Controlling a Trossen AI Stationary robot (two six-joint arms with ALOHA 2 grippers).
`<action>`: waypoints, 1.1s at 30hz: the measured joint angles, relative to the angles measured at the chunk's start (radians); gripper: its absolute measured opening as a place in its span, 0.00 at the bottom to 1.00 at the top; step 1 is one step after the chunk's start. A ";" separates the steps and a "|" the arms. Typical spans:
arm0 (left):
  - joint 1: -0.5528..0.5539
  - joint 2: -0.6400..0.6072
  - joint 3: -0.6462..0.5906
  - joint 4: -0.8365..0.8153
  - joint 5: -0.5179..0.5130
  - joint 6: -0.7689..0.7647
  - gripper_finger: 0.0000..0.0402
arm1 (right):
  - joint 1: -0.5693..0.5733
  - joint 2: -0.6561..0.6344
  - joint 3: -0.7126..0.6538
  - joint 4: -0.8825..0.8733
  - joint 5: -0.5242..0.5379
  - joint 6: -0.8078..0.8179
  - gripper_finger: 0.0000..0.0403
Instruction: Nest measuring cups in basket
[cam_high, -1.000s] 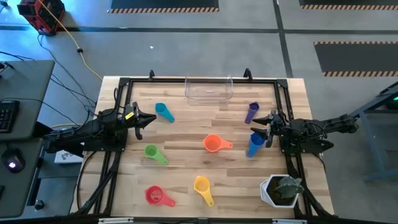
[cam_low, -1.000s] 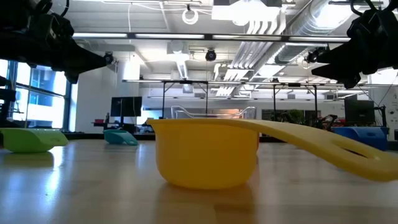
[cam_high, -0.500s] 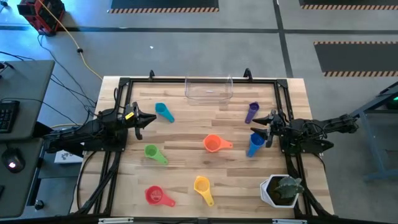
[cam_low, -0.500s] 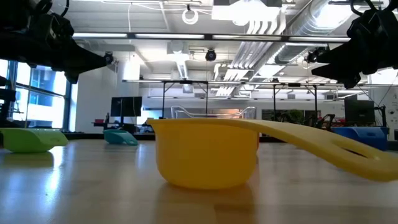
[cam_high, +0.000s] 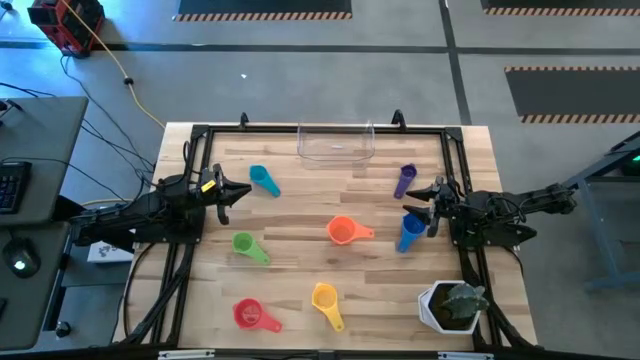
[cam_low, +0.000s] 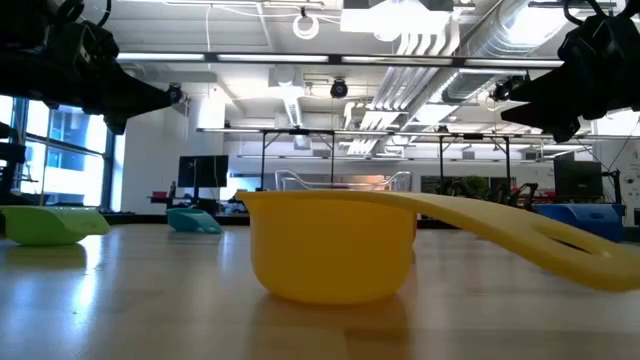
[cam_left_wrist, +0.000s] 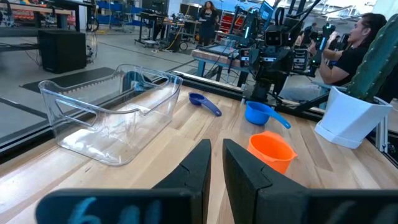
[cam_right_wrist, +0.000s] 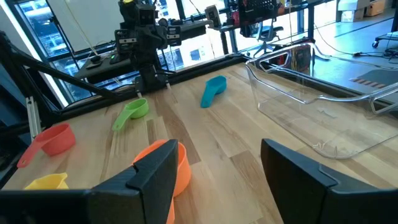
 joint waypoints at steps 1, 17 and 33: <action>0.000 0.000 0.000 0.000 0.000 0.000 0.08 | 0.000 0.000 0.000 0.000 0.000 0.000 0.55; 0.000 0.000 0.000 0.000 0.000 -0.070 0.08 | 0.000 0.000 0.000 0.000 0.000 0.000 0.55; 0.000 0.000 0.000 0.000 0.000 -0.133 0.08 | 0.000 0.000 0.000 0.000 0.000 0.000 0.55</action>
